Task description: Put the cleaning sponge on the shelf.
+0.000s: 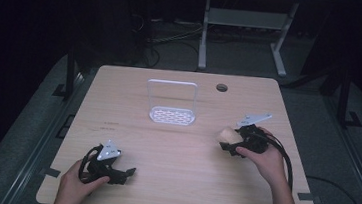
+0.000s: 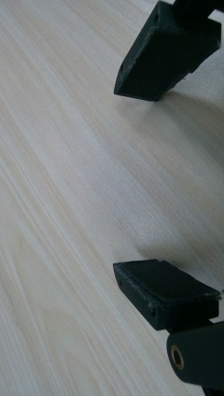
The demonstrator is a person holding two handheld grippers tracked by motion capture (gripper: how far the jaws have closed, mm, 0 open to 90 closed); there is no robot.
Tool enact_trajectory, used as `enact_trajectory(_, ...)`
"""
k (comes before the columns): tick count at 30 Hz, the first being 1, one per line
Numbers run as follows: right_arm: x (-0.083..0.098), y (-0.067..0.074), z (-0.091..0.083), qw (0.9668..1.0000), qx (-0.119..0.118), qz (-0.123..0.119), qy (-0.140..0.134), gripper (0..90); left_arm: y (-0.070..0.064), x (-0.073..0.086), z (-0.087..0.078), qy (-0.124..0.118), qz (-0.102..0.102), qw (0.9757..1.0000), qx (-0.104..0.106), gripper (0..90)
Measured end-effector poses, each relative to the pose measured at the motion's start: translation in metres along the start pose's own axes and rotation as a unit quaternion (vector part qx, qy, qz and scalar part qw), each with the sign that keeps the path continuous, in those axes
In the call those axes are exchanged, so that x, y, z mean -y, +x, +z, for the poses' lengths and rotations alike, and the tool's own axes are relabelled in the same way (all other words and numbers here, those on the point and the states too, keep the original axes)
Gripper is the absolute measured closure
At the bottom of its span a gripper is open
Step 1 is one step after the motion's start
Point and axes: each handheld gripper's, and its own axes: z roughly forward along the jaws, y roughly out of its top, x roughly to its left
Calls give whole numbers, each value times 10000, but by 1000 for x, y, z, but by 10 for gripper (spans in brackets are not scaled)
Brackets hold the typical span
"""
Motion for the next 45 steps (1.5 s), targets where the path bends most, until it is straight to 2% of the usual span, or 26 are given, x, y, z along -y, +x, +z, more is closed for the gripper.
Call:
enact_trajectory(17, -23, 10, 16, 9996, -167, -237, -46, 249, 0, 0, 0, -17, -4, 10000, -1, 121)
enact_trajectory(19, -24, 11, 16, 9996, -194, -196, -37, 249, 0, 0, 0, -18, -3, 10000, -2, 121)
enact_trajectory(29, -37, 16, 25, 9991, -251, -345, -37, 249, 0, 0, 0, -11, -7, 10000, -6, 121)
enact_trajectory(34, -41, 17, 28, 9990, -310, -322, -75, 249, 0, 0, 0, -12, -6, 10000, -8, 121)
enact_trajectory(45, -56, 22, 34, 9983, -376, -439, -87, 249, 0, 0, 0, -12, -20, 10000, 1, 121)
